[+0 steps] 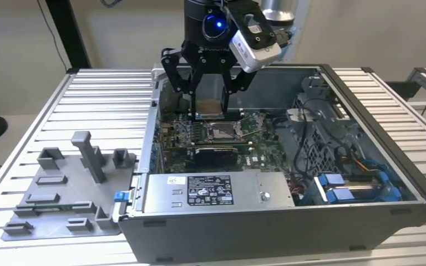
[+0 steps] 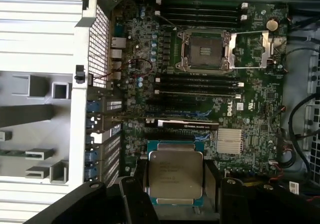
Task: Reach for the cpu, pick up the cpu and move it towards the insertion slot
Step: 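Pick up the cpu and move it towards the insertion slot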
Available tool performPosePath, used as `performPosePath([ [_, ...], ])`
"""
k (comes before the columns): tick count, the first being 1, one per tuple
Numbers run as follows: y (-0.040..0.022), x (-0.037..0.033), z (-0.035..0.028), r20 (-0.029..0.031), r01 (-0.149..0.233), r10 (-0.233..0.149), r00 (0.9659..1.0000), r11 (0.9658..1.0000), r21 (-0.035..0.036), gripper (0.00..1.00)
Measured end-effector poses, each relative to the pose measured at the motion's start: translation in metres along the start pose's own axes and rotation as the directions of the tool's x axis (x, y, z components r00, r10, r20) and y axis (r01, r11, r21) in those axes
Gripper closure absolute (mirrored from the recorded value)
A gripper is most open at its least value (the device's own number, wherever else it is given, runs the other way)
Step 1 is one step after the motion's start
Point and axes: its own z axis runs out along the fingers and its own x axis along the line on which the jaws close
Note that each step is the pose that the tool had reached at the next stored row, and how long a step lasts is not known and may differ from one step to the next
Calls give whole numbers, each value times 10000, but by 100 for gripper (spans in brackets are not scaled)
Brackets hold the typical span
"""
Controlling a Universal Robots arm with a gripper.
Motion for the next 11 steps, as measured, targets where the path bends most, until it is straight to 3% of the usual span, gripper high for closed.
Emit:
performPosePath([
  [7,0,-4,0,0,2,-2,10000,10000,0,100],
  [11,-1,-52,-1,0,2,-2,10000,10000,0,100],
])
